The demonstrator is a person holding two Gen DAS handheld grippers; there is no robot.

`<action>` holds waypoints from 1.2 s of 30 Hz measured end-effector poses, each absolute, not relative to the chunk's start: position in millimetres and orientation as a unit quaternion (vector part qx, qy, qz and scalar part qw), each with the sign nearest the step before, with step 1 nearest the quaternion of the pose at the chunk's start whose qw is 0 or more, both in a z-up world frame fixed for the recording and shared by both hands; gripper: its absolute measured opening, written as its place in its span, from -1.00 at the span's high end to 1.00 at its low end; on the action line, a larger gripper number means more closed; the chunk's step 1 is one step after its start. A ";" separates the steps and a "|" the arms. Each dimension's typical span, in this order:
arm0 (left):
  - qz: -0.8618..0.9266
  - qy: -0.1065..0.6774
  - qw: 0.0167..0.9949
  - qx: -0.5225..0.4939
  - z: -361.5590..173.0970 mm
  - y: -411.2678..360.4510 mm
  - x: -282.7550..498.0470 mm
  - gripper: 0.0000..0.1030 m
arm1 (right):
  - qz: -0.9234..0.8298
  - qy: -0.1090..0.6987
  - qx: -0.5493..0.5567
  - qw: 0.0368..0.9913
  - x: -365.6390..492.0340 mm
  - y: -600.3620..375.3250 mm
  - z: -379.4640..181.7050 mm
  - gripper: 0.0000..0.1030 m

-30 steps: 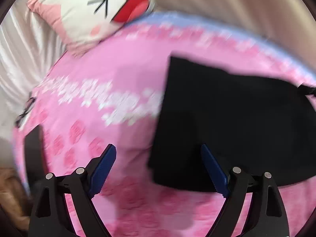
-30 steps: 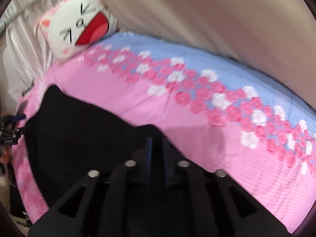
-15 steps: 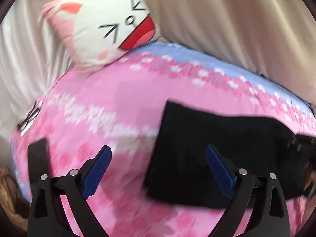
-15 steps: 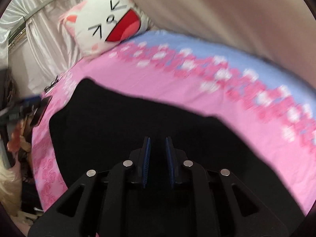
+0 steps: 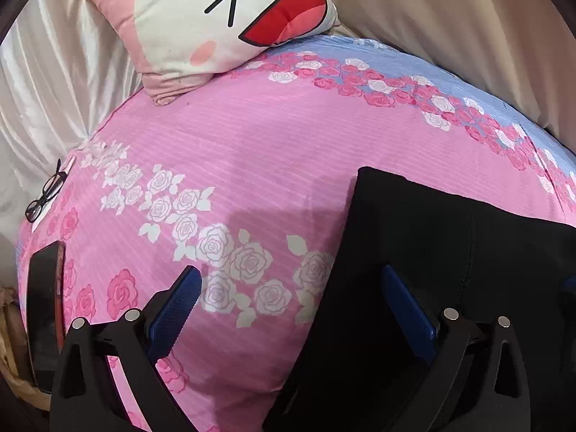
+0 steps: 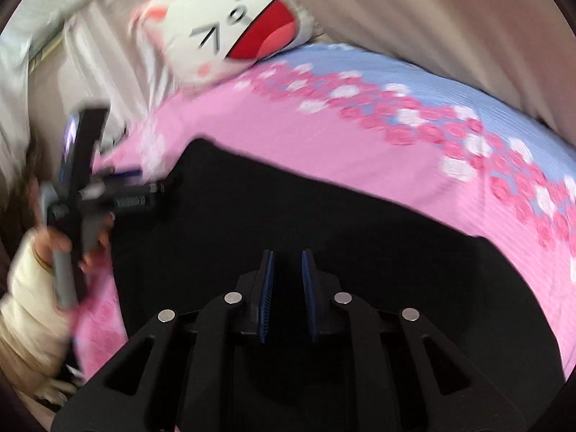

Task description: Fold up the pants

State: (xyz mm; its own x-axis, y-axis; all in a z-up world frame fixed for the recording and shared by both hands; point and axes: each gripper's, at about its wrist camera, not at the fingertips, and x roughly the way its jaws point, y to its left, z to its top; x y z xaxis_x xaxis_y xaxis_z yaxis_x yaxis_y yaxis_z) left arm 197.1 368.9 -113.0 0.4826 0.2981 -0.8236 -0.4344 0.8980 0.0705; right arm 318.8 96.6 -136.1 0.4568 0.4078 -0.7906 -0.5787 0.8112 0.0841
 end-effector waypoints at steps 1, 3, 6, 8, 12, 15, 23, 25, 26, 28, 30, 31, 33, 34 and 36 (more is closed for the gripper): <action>0.215 0.461 0.858 -0.072 -111.4 367.7 197.0 -0.90 | 0.289 0.428 -0.061 0.854 331.5 88.2 -133.7 0.74; 0.212 0.460 0.859 -0.073 -102.1 365.8 190.5 -0.82 | 0.238 0.418 -0.025 0.876 339.2 65.7 -116.1 0.65; 0.207 0.428 0.876 -0.077 -70.6 358.6 162.6 -0.82 | 0.202 0.363 0.012 0.910 317.4 9.2 -74.0 0.65; 0.192 0.405 0.891 -0.079 -50.9 346.3 143.6 -0.85 | 0.163 0.351 0.000 0.922 297.9 -22.4 -65.3 0.64; 0.187 0.429 0.883 -0.047 -63.0 311.0 137.1 -0.85 | 0.096 0.378 0.005 0.921 258.9 -85.8 -80.7 0.64; 0.215 0.456 0.863 0.007 -92.3 297.8 139.1 -0.87 | 0.094 0.405 0.010 0.910 247.9 -100.0 -102.9 0.64; 0.241 0.459 0.854 -0.029 -99.6 309.6 127.3 -0.85 | 0.053 0.402 0.025 0.914 281.0 -117.7 -114.8 0.66; 0.248 0.448 0.859 -0.025 -81.6 299.9 119.3 -0.82 | 0.038 0.373 0.029 0.926 263.5 -130.7 -94.8 0.60; 0.242 0.437 0.866 -0.023 -71.6 292.4 115.3 -0.82 | 0.045 0.362 0.018 0.931 246.2 -136.4 -86.6 0.60; 0.225 0.414 0.882 -0.015 -51.9 272.6 108.8 -0.84 | 0.041 0.361 -0.004 0.932 219.5 -147.3 -84.0 0.60; 0.201 0.401 0.894 -0.005 -38.4 248.5 110.1 -0.84 | 0.012 0.361 -0.014 0.932 185.8 -174.4 -87.6 0.31; 0.185 0.396 0.899 0.002 -33.1 231.6 114.2 -0.85 | -0.005 0.360 -0.009 0.933 170.9 -190.3 -88.8 0.21; 0.156 0.390 0.907 0.014 -28.6 200.3 126.8 -0.85 | -0.044 0.356 0.008 0.933 139.5 -229.3 -91.3 0.16; 0.146 0.390 0.909 0.019 -28.2 188.3 133.6 -0.85 | -0.060 0.356 0.017 0.932 128.1 -246.5 -92.8 0.16; 0.125 0.394 0.910 0.030 -30.5 159.3 150.2 -0.85 | -0.109 0.353 0.030 0.929 97.9 -288.0 -97.1 0.16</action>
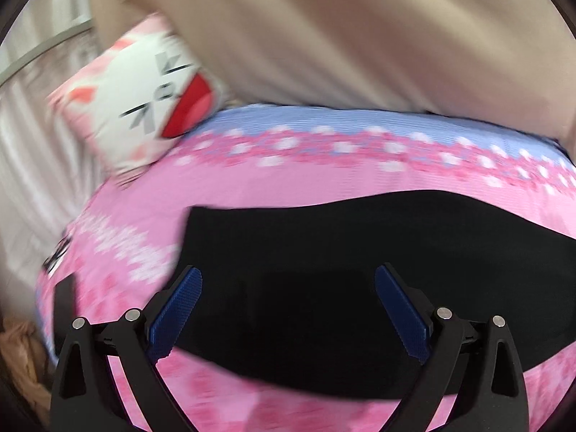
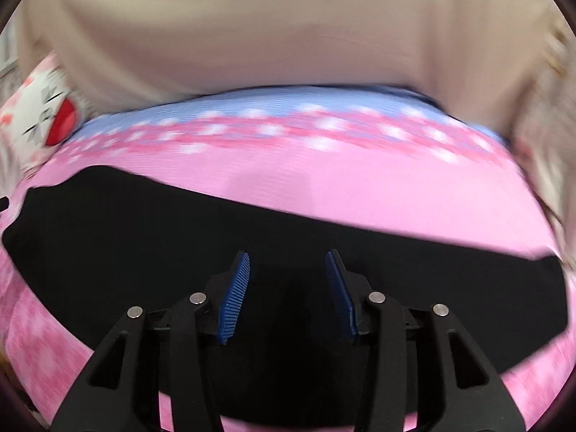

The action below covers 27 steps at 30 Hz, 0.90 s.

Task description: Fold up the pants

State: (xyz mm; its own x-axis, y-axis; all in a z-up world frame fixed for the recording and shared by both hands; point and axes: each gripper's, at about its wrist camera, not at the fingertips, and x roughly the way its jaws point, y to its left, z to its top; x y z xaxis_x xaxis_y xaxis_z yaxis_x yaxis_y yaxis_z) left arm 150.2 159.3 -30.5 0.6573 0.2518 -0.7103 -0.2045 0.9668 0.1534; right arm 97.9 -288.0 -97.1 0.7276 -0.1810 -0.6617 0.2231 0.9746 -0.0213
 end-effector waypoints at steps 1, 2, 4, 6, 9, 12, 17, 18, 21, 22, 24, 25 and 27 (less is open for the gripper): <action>0.114 0.397 0.910 0.036 -33.2 142.1 159.4 -0.85 | -0.133 0.353 0.037 0.926 84.1 -309.4 -100.0 0.16; 0.106 0.399 0.910 0.041 -36.7 128.6 166.0 -0.85 | -0.152 0.352 0.045 0.923 73.3 -325.7 -102.8 0.16; 0.092 0.412 0.905 0.054 -47.4 100.9 178.7 -0.85 | -0.204 0.348 0.074 0.912 42.6 -370.8 -110.4 0.16; 0.077 0.427 0.899 0.060 -59.5 78.8 185.4 -0.85 | -0.247 0.339 0.122 0.900 9.1 -424.5 -117.9 0.16; 0.047 0.451 0.888 0.081 -80.3 40.6 187.7 -0.85 | -0.267 0.316 0.186 0.891 -25.2 -476.0 -122.0 0.16; 0.036 0.468 0.877 0.106 -97.2 14.2 186.5 -0.85 | -0.277 0.310 0.193 0.889 -28.8 -506.6 -121.5 0.11; 0.063 0.460 0.877 0.122 -107.2 2.2 179.5 -0.89 | -0.241 0.311 0.177 0.902 11.6 -538.4 -113.3 -0.39; 0.065 0.462 0.876 0.122 -107.1 3.0 180.1 -0.89 | -0.231 0.314 0.172 0.905 22.7 -538.9 -112.6 -0.39; 0.070 0.470 0.872 0.116 -104.2 3.3 181.0 -0.88 | -0.171 0.376 0.151 0.898 65.5 -536.8 -124.7 0.86; 0.071 0.473 0.871 0.116 -102.3 2.1 180.9 -0.88 | -0.179 0.368 0.140 0.902 67.8 -533.5 -119.5 0.86; 0.070 0.473 0.870 0.118 -99.9 0.2 179.5 -0.88 | -0.201 0.318 0.105 0.920 62.0 -531.3 -99.2 0.87; 0.071 0.474 0.869 0.122 -100.7 -1.2 178.8 -0.88 | -0.208 0.321 0.104 0.918 63.5 -536.6 -102.2 0.87; 0.070 0.474 0.869 0.125 -104.4 -4.6 178.8 -0.88 | -0.191 0.369 0.129 0.901 75.8 -552.7 -131.1 0.64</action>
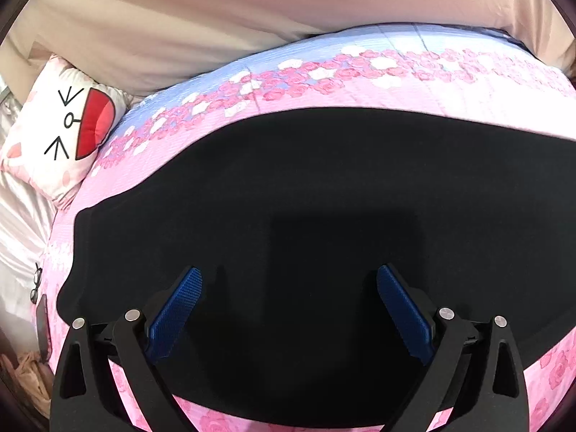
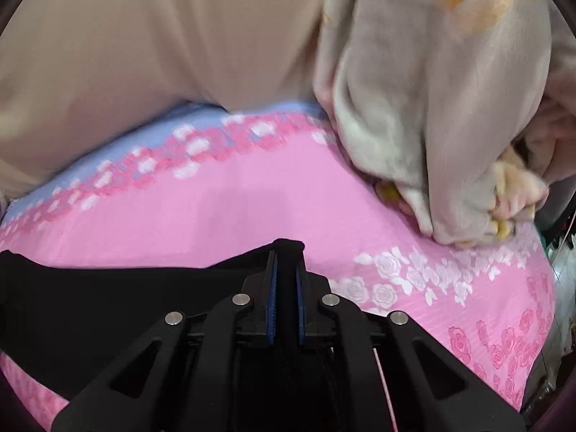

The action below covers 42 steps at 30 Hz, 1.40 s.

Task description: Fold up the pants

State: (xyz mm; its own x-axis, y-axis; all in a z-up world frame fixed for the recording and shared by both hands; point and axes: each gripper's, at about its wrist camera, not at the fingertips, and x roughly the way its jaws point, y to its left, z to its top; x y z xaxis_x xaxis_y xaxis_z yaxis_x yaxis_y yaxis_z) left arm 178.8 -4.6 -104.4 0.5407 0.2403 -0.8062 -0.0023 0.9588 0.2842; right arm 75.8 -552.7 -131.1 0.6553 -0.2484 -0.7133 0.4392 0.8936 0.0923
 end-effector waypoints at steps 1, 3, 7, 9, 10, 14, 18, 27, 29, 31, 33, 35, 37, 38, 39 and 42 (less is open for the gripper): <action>0.074 0.470 0.870 0.128 -105.3 -5.6 178.2 -0.88 | -0.196 0.351 0.130 0.906 69.3 -551.7 -127.8 0.53; 0.075 0.469 0.871 0.129 -103.7 -5.8 177.1 -0.88 | -0.206 0.320 0.131 0.915 48.1 -545.4 -111.5 0.43; 0.069 0.474 0.870 0.115 -101.2 -3.5 174.7 -0.88 | -0.225 0.285 0.135 0.922 -3.9 -536.2 -95.3 0.41; 0.060 0.477 0.870 0.112 -101.1 -6.1 172.0 -0.88 | -0.223 0.311 0.139 0.913 -15.3 -533.8 -106.7 0.40; 0.056 0.476 0.870 0.114 -101.3 -9.5 170.2 -0.88 | -0.221 0.323 0.139 0.910 -14.5 -532.2 -111.7 0.40; 0.035 0.475 0.870 0.127 -102.7 -24.3 160.2 -0.88 | -0.196 0.342 0.159 0.905 -9.3 -525.8 -135.6 0.38; 0.031 0.469 0.872 0.133 -101.6 -29.9 150.7 -0.87 | -0.221 0.315 0.144 0.912 -17.4 -523.5 -120.4 0.76; 0.005 0.474 0.873 0.111 -99.2 -32.0 134.2 -0.87 | -0.210 0.292 0.206 0.910 -58.2 -526.6 -120.8 -0.04; -0.006 0.474 0.873 0.113 -98.9 -38.2 131.4 -0.87 | -0.198 0.300 0.216 0.908 -55.6 -520.9 -126.4 -0.17; -0.015 0.470 0.874 0.122 -98.0 -46.5 128.7 -0.87 | -0.194 0.310 0.214 0.906 -45.7 -514.7 -134.1 -0.17; -0.026 0.465 0.876 0.123 -95.2 -53.8 124.2 -0.87 | -0.190 0.316 0.208 0.906 -36.0 -512.0 -136.8 -0.16; -0.033 0.462 0.878 0.124 -91.9 -57.2 119.6 -0.87 | -0.185 0.312 0.213 0.907 -24.7 -511.7 -136.1 -0.05; -0.035 0.458 0.879 0.125 -89.0 -58.7 115.0 -0.87 | -0.195 0.316 0.200 0.907 -15.9 -513.6 -133.4 0.05; -0.035 0.457 0.880 0.124 -88.0 -58.6 113.4 -0.87 | -0.192 0.320 0.195 0.907 -11.5 -513.1 -132.4 0.09; -0.035 0.457 0.880 0.122 -87.3 -57.4 112.4 -0.87 | -0.191 0.328 0.198 0.904 -7.2 -515.3 -134.5 0.13; -0.029 0.460 0.880 0.116 -88.6 -54.8 113.0 -0.87 | -0.197 0.346 0.194 0.897 0.2 -514.5 -140.5 0.68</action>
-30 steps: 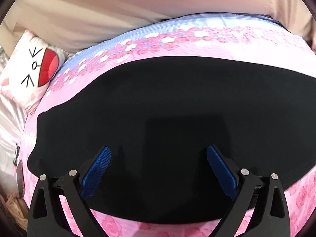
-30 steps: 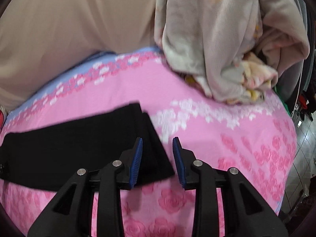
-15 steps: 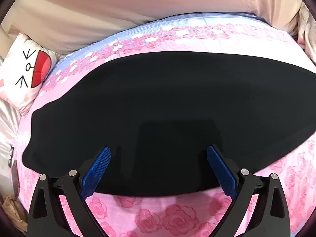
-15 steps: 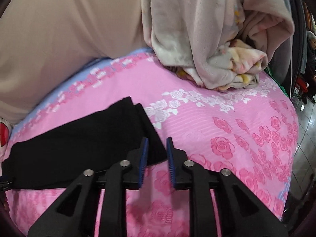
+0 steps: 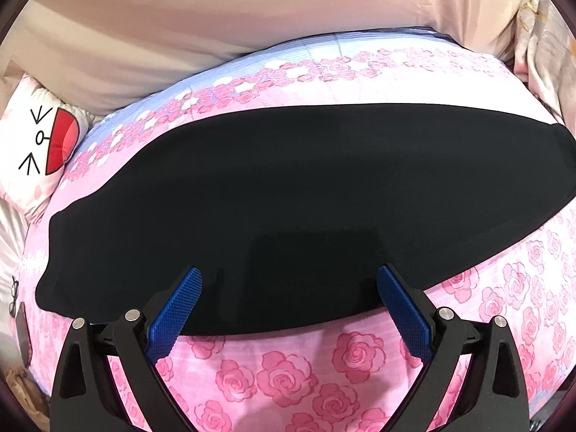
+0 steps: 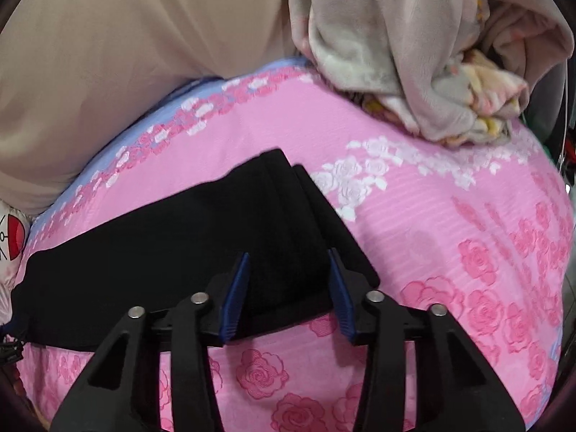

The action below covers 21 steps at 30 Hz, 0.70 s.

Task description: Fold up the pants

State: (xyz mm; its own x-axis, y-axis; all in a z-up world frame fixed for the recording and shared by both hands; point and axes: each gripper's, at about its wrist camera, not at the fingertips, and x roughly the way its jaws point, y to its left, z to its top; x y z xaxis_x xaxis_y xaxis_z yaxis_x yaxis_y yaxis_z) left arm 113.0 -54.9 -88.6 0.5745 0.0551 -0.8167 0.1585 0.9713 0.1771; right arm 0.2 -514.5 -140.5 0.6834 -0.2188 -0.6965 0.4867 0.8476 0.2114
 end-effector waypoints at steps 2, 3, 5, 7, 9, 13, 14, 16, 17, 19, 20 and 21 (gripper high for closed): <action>-0.027 0.462 0.879 0.114 -88.6 -53.8 114.6 -0.87 | -0.217 0.327 0.166 0.905 -7.4 -506.4 -127.8 0.83; -0.027 0.463 0.879 0.114 -88.8 -53.8 116.7 -0.87 | -0.231 0.314 0.157 0.907 -12.7 -506.8 -121.1 0.85; -0.029 0.463 0.879 0.115 -88.5 -54.9 117.0 -0.87 | -0.251 0.301 0.159 0.906 -21.7 -516.2 -114.3 0.85; -0.035 0.460 0.879 0.117 -89.4 -56.7 116.4 -0.87 | -0.235 0.348 0.177 0.890 -11.1 -532.2 -134.7 0.85; -0.037 0.465 0.876 0.120 -95.7 -58.4 117.4 -0.87 | -0.226 0.352 0.163 0.893 -7.7 -527.2 -140.9 0.68; -0.035 0.474 0.873 0.110 -101.7 -51.7 117.9 -0.88 | -0.221 0.315 0.200 0.901 -33.9 -519.1 -120.0 0.54; -0.034 0.474 0.873 0.108 -101.1 -49.2 117.4 -0.88 | -0.224 0.301 0.208 0.903 -42.1 -515.2 -116.1 0.54; -0.030 0.473 0.874 0.105 -100.7 -41.8 116.1 -0.88 | -0.220 0.284 0.210 0.909 -51.5 -503.9 -110.5 0.54; -0.028 0.474 0.874 0.102 -101.3 -37.7 115.5 -0.88 | -0.212 0.279 0.210 0.913 -54.7 -494.8 -108.0 0.54; -0.027 0.479 0.873 0.090 -102.1 -30.3 114.9 -0.88 | -0.195 0.284 0.202 0.917 -45.4 -482.5 -105.2 0.54; -0.029 0.480 0.873 0.084 -101.5 -27.8 114.5 -0.88 | -0.184 0.289 0.192 0.920 -34.4 -476.0 -103.2 0.54; -0.029 0.478 0.874 0.080 -100.1 -24.7 114.1 -0.87 | -0.179 0.293 0.182 0.921 -23.5 -473.1 -101.5 0.54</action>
